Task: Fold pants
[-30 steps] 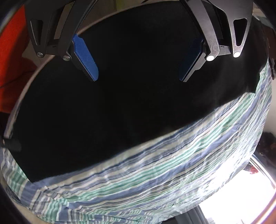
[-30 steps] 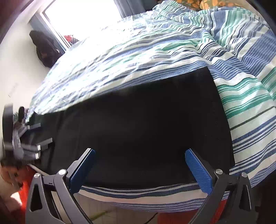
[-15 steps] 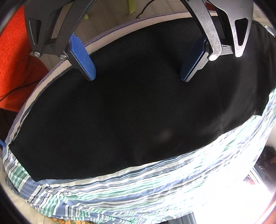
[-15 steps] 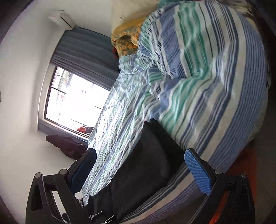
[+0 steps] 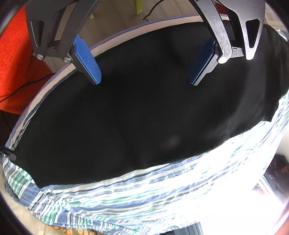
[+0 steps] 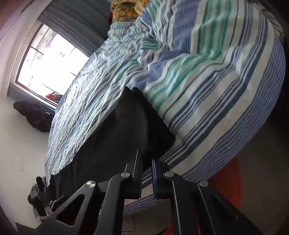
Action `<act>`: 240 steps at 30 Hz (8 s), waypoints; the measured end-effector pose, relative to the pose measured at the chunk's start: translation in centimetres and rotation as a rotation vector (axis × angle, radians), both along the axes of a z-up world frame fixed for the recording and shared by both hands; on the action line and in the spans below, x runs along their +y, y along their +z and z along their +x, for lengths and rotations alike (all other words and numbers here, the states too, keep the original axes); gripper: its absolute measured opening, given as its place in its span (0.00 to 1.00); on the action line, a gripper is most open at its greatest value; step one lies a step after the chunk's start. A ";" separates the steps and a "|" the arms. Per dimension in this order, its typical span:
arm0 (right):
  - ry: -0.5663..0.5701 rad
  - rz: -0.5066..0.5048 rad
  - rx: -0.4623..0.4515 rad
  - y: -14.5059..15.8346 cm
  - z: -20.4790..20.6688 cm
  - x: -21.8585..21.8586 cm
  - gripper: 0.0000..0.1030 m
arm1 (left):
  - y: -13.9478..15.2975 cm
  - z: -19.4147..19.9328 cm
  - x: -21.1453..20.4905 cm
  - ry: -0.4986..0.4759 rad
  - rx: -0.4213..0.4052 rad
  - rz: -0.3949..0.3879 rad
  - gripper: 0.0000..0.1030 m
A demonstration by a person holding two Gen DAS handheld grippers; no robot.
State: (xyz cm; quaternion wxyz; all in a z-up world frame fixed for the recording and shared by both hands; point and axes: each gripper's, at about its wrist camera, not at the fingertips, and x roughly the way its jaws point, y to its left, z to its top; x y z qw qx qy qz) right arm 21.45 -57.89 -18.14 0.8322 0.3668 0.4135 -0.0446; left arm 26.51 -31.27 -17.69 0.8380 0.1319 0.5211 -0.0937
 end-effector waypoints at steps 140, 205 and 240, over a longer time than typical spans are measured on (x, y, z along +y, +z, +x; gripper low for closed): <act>0.694 -0.385 -0.226 4.0 -1.5 35.6 0.79 | 2.7 -2.2 25.8 0.427 -0.150 -0.234 0.62; 0.736 -0.478 -0.017 -1.3 6.5 39.0 1.00 | -0.7 -1.2 25.2 0.394 -0.060 -0.087 0.66; 0.741 -0.500 0.021 -1.6 6.9 39.5 1.00 | 0.8 -13.5 53.5 1.152 -0.214 -0.740 0.67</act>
